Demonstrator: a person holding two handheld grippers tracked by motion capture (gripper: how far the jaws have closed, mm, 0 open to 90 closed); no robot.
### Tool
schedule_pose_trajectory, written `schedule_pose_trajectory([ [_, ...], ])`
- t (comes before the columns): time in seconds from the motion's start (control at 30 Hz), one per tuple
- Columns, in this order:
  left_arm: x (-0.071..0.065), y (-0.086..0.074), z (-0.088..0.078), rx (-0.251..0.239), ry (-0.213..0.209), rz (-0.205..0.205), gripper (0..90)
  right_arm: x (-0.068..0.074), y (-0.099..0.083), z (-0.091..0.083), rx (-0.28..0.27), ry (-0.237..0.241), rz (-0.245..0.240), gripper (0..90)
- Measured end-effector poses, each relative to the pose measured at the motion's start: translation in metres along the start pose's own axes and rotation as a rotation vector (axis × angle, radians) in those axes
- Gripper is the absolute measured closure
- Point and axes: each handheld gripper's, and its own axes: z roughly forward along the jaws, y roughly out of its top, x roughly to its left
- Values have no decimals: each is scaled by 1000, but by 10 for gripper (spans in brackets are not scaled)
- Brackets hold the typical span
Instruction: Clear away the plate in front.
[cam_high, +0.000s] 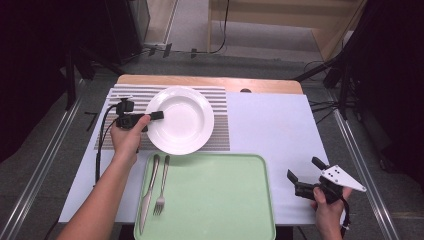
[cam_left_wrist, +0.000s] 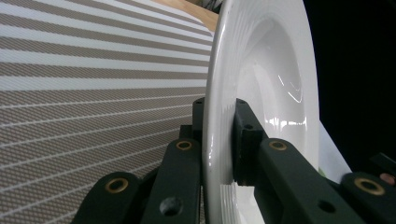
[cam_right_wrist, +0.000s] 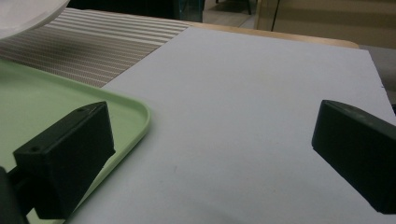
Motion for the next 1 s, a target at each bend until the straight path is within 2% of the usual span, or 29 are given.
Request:
schedule_pose_trajectory([
  [0.4, -24, -25, 0, 30, -51, 39, 819, 2, 0, -1, 0, -9, -3, 0],
  [0.53, -32, -35, -2, 46, -82, 44, 820, 4, 1, -2, 2, -15, -27, 0],
  [0.67, -42, -45, -5, 56, -88, 67, 820, 6, 1, -3, -2, -12, -37, 0],
  [0.73, -47, -51, -7, 73, -92, 87, 820, 6, 1, -5, -6, -21, -47, 0],
  [0.93, -55, -73, -9, 107, -133, 74, 820, 7, 2, -8, -20, -27, -41, 0],
  [1.0, -58, -80, -10, 128, -139, 87, 819, 7, 2, -6, -21, -22, -44, 0],
])
